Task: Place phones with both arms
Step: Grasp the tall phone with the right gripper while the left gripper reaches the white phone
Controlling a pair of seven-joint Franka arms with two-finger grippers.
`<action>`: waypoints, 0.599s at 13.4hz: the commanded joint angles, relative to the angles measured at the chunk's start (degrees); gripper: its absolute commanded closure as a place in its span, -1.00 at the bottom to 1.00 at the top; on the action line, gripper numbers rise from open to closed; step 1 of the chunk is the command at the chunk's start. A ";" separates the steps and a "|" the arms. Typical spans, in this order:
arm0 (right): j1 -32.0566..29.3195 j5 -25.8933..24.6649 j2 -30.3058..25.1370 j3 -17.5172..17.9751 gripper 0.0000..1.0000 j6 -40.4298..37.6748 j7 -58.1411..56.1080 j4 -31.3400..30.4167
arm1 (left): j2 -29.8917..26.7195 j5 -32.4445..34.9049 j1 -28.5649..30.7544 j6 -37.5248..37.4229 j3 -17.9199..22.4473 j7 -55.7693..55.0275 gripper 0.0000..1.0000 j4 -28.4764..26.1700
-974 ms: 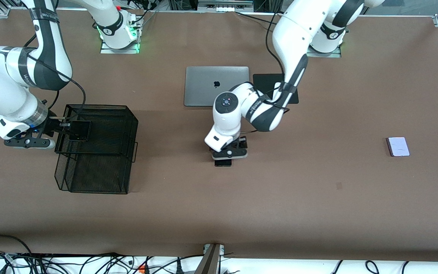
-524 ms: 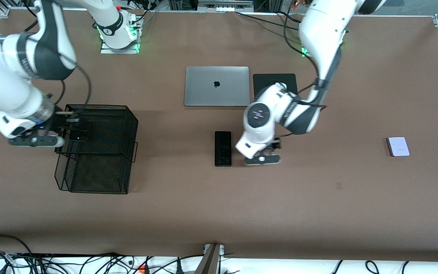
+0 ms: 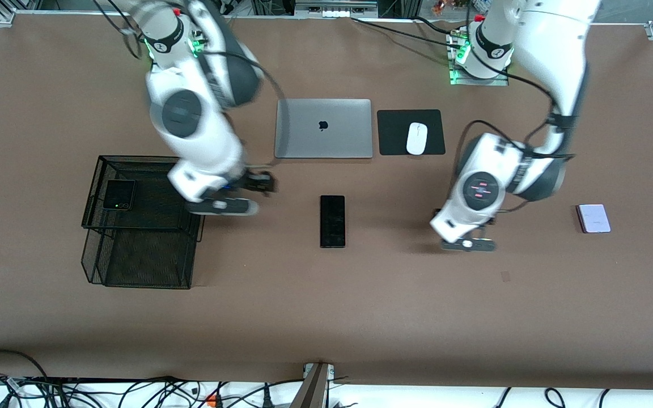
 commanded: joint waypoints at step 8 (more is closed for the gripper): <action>9.66 -4.15 26.91 0.76 -0.99 21.32 10.16 14.54 | -7.15 1.44 26.12 3.74 -1.39 29.35 -1.00 -3.71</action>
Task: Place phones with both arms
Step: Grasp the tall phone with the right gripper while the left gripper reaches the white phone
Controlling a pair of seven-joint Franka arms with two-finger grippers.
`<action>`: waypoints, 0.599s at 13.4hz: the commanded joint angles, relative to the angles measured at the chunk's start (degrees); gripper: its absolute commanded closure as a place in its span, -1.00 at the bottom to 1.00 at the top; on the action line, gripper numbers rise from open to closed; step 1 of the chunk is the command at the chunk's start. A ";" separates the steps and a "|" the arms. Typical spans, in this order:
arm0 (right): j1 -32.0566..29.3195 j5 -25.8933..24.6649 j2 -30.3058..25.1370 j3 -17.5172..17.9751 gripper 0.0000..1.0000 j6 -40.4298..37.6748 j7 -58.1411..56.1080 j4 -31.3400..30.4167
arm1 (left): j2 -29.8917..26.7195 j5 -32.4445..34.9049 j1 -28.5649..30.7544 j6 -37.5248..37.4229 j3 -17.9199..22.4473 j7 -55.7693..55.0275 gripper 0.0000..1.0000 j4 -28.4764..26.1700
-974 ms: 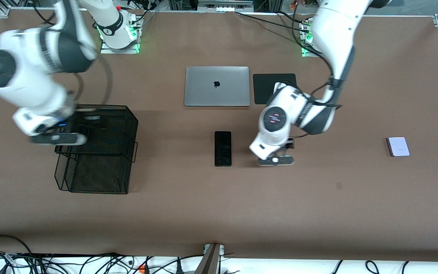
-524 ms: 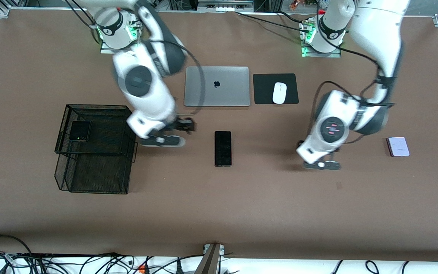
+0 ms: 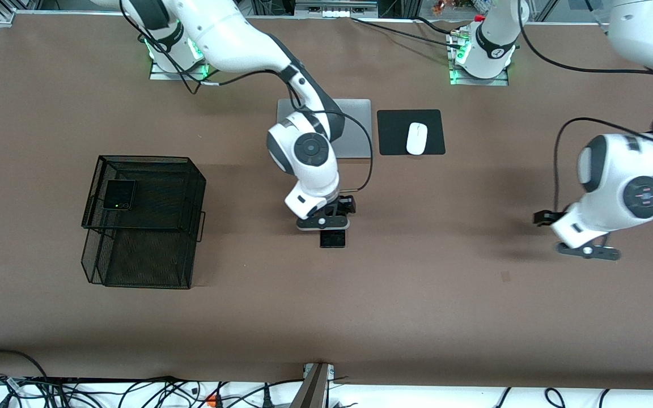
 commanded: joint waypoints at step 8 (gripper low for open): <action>2.10 -7.31 4.88 -0.42 -0.99 1.52 1.21 2.37 | -0.70 -0.50 17.19 14.32 -1.30 8.48 -1.00 -8.30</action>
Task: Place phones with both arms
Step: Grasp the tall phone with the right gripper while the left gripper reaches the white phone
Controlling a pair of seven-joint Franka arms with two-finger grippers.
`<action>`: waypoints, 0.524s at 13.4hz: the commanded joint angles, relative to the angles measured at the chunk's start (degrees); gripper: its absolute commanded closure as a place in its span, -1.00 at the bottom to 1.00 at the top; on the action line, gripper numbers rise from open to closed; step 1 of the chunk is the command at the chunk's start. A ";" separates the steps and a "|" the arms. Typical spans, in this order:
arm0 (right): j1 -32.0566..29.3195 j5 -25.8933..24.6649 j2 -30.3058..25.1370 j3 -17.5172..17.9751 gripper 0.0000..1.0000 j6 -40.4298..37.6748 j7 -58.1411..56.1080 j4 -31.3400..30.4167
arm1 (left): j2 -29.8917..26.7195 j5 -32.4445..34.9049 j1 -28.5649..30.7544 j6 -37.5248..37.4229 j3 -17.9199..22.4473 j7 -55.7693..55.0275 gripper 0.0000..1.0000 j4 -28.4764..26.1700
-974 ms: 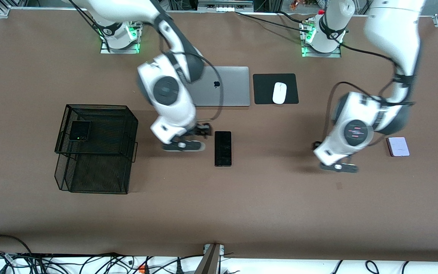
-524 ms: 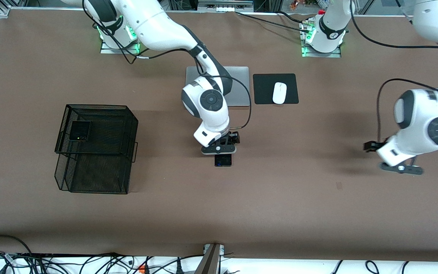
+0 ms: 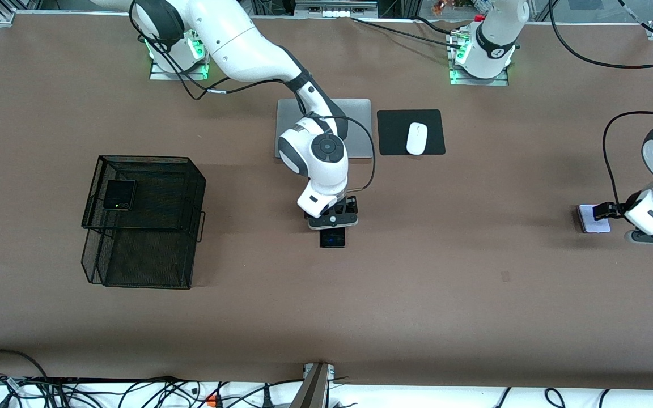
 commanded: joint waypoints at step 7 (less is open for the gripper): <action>1.12 -2.11 1.80 -0.45 0.53 -0.22 0.82 1.55 | 3.05 -4.45 6.42 12.62 -2.56 1.59 -1.00 -5.85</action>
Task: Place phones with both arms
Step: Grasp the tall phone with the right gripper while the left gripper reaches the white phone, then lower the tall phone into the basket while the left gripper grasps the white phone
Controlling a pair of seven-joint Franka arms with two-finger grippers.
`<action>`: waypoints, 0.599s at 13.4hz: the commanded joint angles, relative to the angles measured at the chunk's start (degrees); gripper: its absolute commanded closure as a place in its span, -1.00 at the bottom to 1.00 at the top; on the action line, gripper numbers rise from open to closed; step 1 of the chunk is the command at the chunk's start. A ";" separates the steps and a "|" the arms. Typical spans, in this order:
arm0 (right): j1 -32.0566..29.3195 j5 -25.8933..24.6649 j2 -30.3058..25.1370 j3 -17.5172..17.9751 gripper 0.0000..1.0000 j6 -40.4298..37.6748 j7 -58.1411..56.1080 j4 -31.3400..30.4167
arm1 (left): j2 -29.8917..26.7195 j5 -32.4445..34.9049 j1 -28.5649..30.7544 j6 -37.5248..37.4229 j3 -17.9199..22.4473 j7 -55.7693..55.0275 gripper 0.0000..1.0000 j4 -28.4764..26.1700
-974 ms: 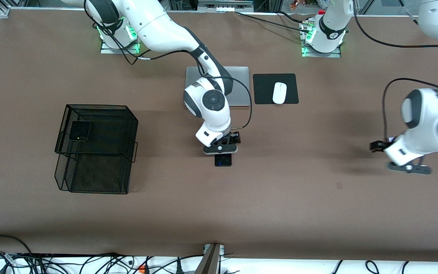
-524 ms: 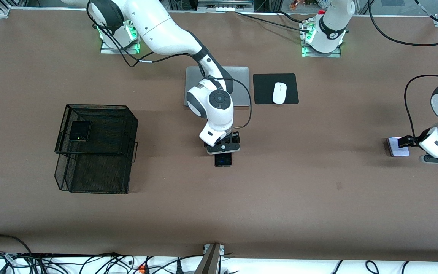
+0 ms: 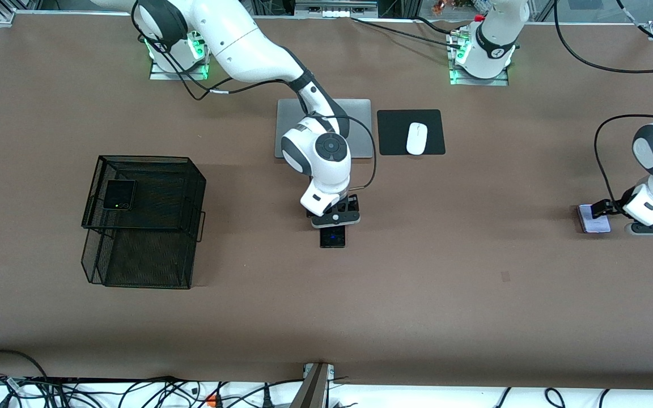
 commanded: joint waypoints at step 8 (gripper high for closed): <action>-0.80 -0.73 -7.40 -5.63 0.83 -12.60 -4.34 1.12 | 2.19 -2.23 2.46 6.76 -2.14 2.20 -1.00 -1.78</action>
